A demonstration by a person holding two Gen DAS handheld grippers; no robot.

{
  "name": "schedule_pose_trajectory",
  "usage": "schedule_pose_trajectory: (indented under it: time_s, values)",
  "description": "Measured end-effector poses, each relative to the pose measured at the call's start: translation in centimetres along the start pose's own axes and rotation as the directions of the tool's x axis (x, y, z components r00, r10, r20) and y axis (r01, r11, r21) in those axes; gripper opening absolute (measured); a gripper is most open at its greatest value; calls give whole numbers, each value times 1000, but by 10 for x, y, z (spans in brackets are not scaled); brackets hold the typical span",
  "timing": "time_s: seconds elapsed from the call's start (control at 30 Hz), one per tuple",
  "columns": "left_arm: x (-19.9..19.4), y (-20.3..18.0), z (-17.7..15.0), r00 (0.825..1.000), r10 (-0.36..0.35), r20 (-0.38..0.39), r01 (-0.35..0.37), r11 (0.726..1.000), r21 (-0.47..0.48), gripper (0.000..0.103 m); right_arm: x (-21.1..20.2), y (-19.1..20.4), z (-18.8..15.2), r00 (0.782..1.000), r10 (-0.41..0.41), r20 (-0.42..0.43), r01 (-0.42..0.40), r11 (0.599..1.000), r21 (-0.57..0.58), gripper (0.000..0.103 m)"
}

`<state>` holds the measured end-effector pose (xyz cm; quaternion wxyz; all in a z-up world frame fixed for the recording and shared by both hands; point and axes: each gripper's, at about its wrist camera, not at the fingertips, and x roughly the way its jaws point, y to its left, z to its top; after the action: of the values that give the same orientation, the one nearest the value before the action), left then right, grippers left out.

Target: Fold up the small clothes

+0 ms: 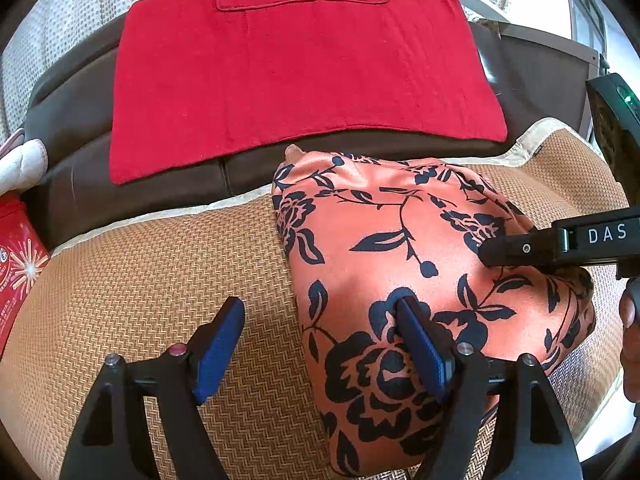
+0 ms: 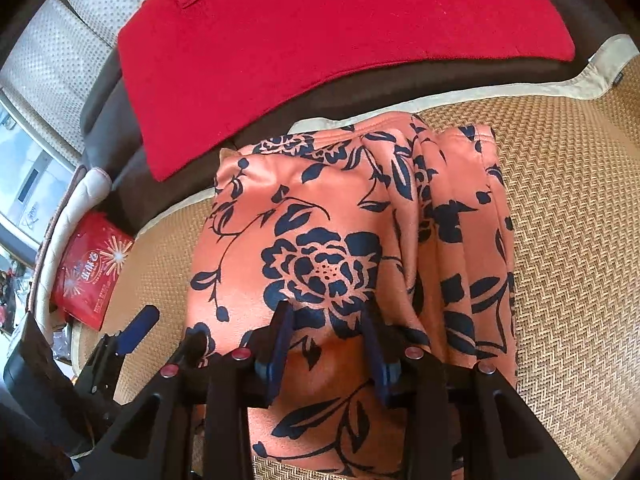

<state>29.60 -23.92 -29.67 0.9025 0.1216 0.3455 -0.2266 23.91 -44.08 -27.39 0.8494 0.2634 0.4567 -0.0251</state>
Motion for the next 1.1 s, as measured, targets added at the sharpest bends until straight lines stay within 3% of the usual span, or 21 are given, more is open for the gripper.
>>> schedule_pose_trajectory:
  time_s: [0.27, 0.57, 1.1]
  values:
    - [2, 0, 0, 1000, -1, -1, 1, 1000, -2, 80, 1, -1, 0, 1000, 9, 1, -9, 1000, -1, 40]
    - [2, 0, 0, 1000, -2, 0, 2, 1000, -1, 80, -1, 4, -1, 1000, 18, 1, -18, 1000, -21, 50]
    - [2, 0, 0, 1000, -2, -1, 2, 1000, -1, 80, 0, 3, -1, 1000, 23, 2, -23, 999, -25, 51]
